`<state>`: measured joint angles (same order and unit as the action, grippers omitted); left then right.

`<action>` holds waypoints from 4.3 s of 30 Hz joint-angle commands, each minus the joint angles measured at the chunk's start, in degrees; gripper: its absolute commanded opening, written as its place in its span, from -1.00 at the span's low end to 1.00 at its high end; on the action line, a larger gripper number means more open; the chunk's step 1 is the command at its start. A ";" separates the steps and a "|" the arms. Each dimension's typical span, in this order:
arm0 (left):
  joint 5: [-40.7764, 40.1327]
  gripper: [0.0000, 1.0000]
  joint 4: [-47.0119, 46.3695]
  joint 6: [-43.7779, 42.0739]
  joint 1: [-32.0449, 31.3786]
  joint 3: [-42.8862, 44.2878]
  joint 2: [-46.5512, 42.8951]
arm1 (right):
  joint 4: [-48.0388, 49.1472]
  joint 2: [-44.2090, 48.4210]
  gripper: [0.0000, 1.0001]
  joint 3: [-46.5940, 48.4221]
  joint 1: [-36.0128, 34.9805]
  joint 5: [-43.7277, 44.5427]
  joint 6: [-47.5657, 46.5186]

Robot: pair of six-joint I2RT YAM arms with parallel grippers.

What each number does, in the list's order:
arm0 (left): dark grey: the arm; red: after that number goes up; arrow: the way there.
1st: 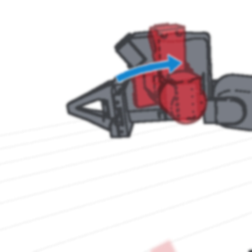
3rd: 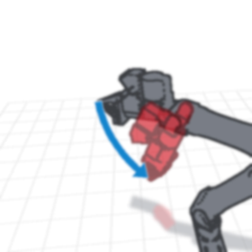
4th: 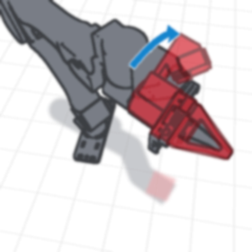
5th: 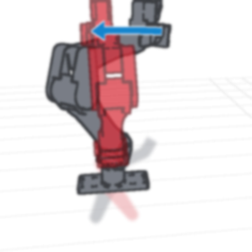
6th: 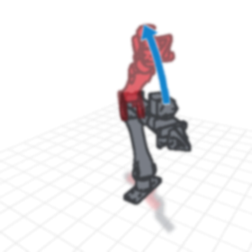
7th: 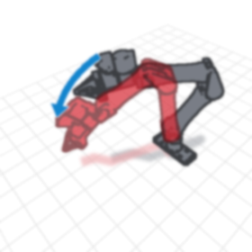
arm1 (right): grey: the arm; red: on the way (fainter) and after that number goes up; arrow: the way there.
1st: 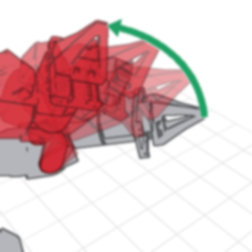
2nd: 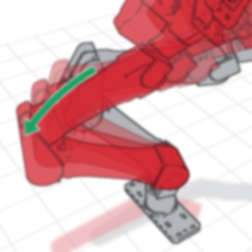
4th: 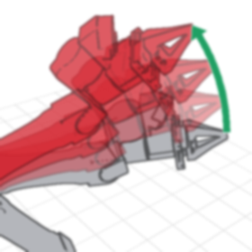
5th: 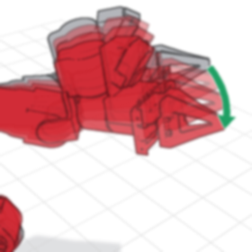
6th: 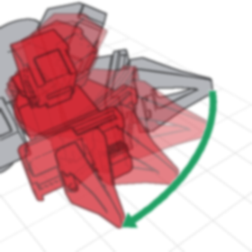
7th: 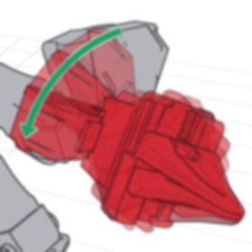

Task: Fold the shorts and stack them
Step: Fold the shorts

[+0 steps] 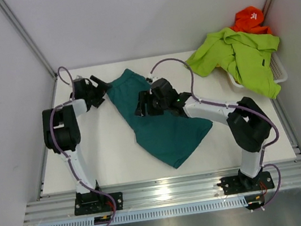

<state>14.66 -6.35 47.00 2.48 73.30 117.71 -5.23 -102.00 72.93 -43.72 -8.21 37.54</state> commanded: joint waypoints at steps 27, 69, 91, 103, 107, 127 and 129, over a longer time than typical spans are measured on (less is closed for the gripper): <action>6.79 -1.00 -30.71 12.68 -3.45 4.49 13.17 | -0.12 -15.16 0.36 0.91 -2.94 -0.58 -0.18; -17.56 0.98 -63.51 10.55 -10.22 -69.86 -32.73 | -3.99 7.17 0.41 -12.20 4.88 -12.62 -10.38; -16.24 0.98 -18.19 14.78 -10.48 -61.53 -50.48 | -4.17 4.00 0.44 -10.17 4.53 -12.01 -9.50; -9.47 0.98 -27.84 16.72 -12.50 -56.34 -32.82 | -5.05 4.26 0.45 -10.26 4.52 -11.74 -9.59; -9.03 0.98 -32.49 17.51 -13.29 -56.16 -28.51 | -5.22 4.52 0.45 -10.26 4.70 -11.66 -9.77; -10.96 -1.00 -42.43 5.65 -16.63 -53.87 -30.51 | -5.40 6.45 0.44 -13.68 5.84 -10.95 -9.77; -13.94 -1.00 -42.17 1.70 -17.68 -54.66 -35.41 | -5.40 7.24 0.43 -14.56 5.93 -10.25 -9.42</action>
<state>4.95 -45.65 55.79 -13.82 18.81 89.23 -10.87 -97.65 59.59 -38.26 -19.68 27.64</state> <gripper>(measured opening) 0.055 0.721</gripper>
